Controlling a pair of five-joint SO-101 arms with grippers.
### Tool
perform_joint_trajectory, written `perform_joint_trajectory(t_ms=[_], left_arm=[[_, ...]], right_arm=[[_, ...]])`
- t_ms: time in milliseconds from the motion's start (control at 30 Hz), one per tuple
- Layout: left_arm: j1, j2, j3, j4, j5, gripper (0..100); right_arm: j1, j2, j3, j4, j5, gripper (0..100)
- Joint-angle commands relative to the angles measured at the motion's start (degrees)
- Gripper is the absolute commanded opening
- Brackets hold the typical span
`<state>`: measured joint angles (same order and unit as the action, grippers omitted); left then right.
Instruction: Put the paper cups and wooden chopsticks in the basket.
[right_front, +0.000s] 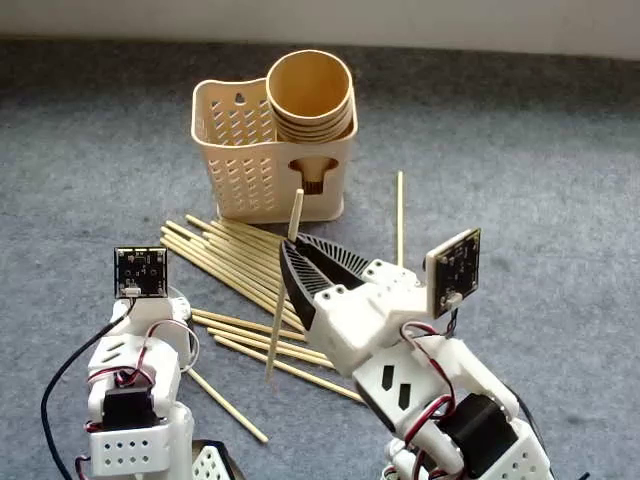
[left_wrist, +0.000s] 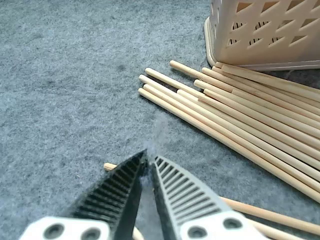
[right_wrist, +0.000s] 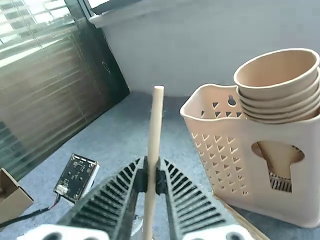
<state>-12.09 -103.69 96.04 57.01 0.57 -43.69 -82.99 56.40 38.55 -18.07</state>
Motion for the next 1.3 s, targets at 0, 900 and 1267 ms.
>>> perform_joint_trajectory(t_ms=[0,900,1267], left_arm=[[-0.48,-0.57,1.1,0.18,-0.53,1],[-0.48,-0.57,1.1,0.18,-0.53,1],[-0.48,-0.57,1.1,0.18,-0.53,1]], right_arm=[[0.4,-0.22,-2.07,-5.49,0.7,0.5],[0.84,0.04,-1.98,-31.69,0.79,0.5],[1.01,8.84,-2.07,-39.6,6.42,0.5]])
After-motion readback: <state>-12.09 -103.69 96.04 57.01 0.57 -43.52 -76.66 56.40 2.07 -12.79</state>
